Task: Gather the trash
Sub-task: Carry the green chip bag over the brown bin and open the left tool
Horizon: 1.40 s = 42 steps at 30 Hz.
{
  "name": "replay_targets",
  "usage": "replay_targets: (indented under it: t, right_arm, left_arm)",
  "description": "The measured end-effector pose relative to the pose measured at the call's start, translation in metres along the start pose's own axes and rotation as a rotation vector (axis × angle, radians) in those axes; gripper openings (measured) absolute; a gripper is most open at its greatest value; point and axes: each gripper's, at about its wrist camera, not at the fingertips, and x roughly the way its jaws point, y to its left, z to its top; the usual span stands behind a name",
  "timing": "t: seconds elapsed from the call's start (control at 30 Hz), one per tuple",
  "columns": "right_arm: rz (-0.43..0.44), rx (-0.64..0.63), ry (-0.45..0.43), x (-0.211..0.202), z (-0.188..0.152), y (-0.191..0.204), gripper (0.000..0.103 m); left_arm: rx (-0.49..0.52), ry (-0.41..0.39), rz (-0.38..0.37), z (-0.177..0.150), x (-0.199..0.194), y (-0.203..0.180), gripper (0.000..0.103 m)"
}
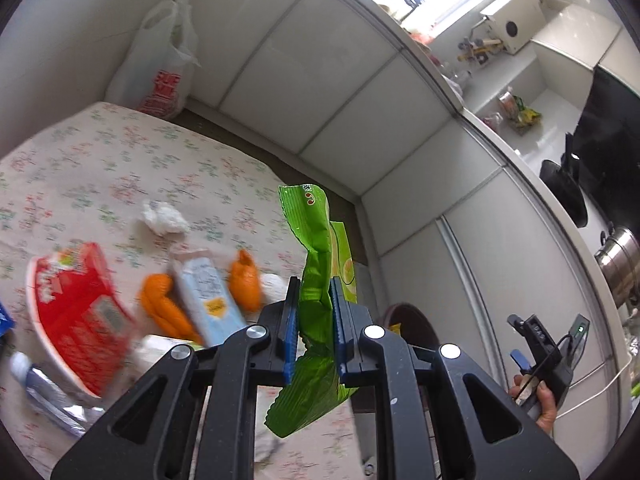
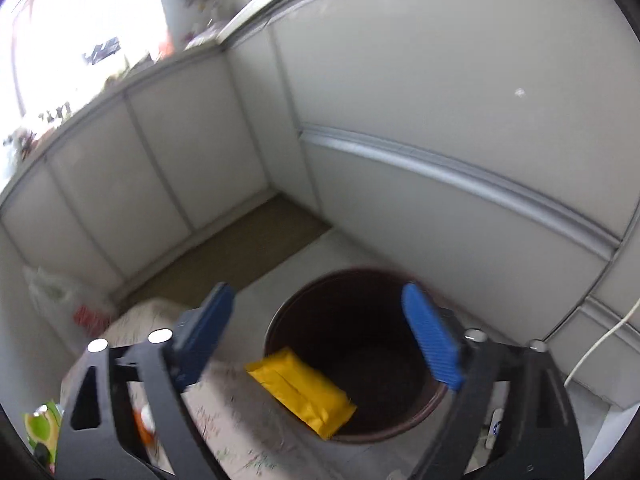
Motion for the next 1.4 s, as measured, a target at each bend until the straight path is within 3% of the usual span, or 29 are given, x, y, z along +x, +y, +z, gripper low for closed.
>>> replay_targets:
  t: [0.1,0.2,0.4,0.57,0.9,1.0,1.07,1.27,1.4]
  right_arm:
    - [-0.095,-0.006,-0.071,-0.005,0.012,-0.023,0.096]
    - [-0.181,-0.030,-0.072,0.001,0.018,-0.041,0.096]
    - [-0.181,0.035,-0.007,0.017,0.031,-0.075,0.096]
    - [-0.205,0.066,0.028,0.031,0.033,-0.093,0.096]
    - [-0.200,0.150,0.078,0.041,0.036,-0.125,0.096]
    - [-0.197,0.149,0.081,0.042,0.036,-0.125,0.096]
    - [-0.199,0.137,0.083,0.043,0.038,-0.122,0.096]
    - [-0.173,0.108,0.112,0.047,0.037,-0.111,0.096]
    - [-0.138,0.065,0.110,0.045,0.033,-0.092,0.096]
  left_arm:
    - [0.020,0.046,-0.047,-0.006,0.032,-0.037,0.015]
    - [0.075,0.090,-0.078,-0.015,0.064,-0.080,0.015]
    - [0.162,0.174,-0.127,-0.033,0.128,-0.158,0.015]
    - [0.224,0.244,-0.123,-0.049,0.178,-0.206,0.015]
    - [0.311,0.362,-0.063,-0.082,0.241,-0.245,0.016]
    - [0.322,0.368,-0.045,-0.088,0.243,-0.248,0.029]
    - [0.326,0.353,-0.025,-0.087,0.239,-0.247,0.052]
    - [0.387,0.273,0.067,-0.084,0.222,-0.242,0.071]
    - [0.441,0.191,0.140,-0.077,0.202,-0.237,0.074]
